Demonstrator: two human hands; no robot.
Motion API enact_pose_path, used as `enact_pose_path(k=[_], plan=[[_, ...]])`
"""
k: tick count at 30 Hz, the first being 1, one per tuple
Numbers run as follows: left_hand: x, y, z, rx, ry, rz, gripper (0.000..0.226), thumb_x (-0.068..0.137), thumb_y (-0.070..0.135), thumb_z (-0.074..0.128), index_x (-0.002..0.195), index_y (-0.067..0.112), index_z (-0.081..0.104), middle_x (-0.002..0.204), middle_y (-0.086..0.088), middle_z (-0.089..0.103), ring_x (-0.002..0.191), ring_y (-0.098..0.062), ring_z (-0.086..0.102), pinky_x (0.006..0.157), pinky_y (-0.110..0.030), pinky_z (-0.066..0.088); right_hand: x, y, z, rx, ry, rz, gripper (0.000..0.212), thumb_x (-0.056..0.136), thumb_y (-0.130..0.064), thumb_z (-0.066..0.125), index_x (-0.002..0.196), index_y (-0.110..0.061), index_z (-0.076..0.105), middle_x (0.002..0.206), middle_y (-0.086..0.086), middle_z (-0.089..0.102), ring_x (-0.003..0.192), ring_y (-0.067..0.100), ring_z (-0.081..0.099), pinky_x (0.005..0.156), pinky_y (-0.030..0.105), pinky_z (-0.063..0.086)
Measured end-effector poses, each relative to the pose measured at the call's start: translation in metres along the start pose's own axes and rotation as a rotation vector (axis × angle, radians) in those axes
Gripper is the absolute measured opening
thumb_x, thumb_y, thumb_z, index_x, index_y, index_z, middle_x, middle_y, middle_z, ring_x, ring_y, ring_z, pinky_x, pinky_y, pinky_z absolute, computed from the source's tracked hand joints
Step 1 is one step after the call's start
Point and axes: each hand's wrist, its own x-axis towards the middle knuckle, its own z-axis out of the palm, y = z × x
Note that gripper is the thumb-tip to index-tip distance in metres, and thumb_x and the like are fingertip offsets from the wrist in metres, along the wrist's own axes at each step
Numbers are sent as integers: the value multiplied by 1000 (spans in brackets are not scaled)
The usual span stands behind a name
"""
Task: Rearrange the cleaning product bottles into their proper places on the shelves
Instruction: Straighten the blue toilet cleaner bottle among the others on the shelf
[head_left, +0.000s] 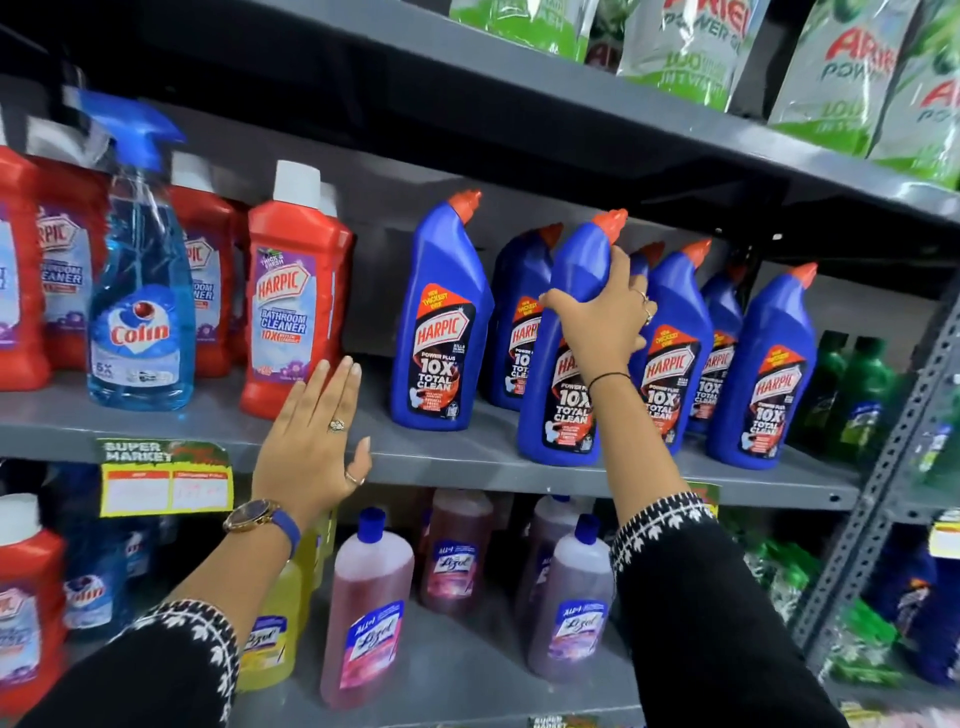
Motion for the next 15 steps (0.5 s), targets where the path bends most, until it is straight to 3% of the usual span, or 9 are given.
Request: enact_pose_path(k=[15], plan=[[0, 0, 1, 19, -40, -26, 68, 86, 34, 33, 147, 2, 29, 150, -14, 33, 139, -30, 27, 118, -34, 8, 25, 16, 40, -96, -1, 22, 83, 68, -41, 70, 140, -28, 31, 132, 12, 40, 124, 39, 33, 91, 59, 34]])
